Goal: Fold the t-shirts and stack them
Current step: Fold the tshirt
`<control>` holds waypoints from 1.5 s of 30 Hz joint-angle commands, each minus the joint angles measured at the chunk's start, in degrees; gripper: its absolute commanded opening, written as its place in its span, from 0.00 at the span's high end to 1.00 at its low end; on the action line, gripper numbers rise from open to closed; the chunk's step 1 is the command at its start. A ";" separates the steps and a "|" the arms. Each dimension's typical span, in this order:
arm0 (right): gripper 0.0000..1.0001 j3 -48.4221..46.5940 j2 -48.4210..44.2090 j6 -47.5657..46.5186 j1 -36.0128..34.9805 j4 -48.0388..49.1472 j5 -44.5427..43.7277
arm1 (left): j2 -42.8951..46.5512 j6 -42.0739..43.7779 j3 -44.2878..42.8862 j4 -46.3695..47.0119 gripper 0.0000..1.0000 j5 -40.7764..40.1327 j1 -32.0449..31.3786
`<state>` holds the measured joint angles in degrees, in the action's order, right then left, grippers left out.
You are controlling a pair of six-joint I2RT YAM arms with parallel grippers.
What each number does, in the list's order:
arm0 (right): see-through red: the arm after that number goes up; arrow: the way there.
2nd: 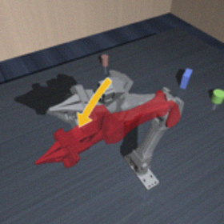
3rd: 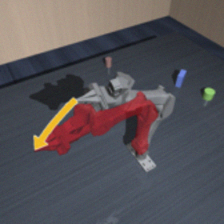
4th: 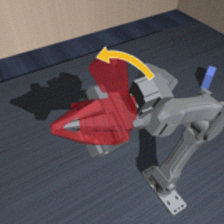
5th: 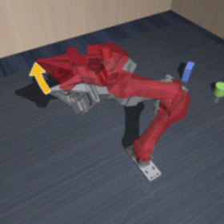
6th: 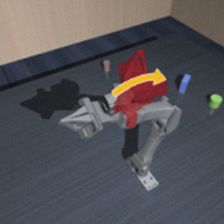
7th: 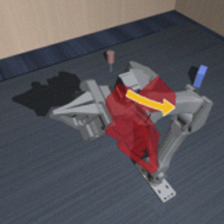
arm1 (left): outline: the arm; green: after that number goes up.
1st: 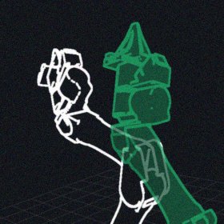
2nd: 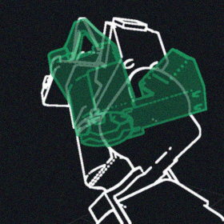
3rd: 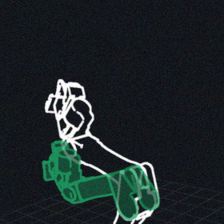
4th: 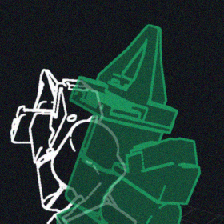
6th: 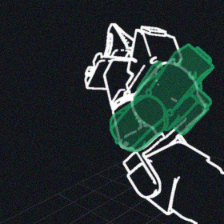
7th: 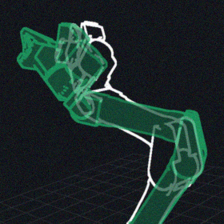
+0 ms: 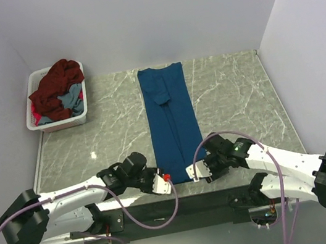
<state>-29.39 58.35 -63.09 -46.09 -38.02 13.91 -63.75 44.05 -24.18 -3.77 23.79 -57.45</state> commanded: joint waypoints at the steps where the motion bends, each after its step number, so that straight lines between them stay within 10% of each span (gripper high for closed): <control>1: 0.47 2.05 0.01 -2.47 -2.51 2.42 -2.74 | -2.43 1.65 -1.48 3.33 0.50 -1.82 -0.56; 45: 0.51 -1.38 6.07 2.53 -9.20 0.31 -2.83 | -10.35 8.42 -5.17 -5.19 0.53 -3.66 -2.05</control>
<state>-29.23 63.11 -61.89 -54.76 -38.46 10.41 -74.63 51.40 -29.30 -6.42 20.36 -59.24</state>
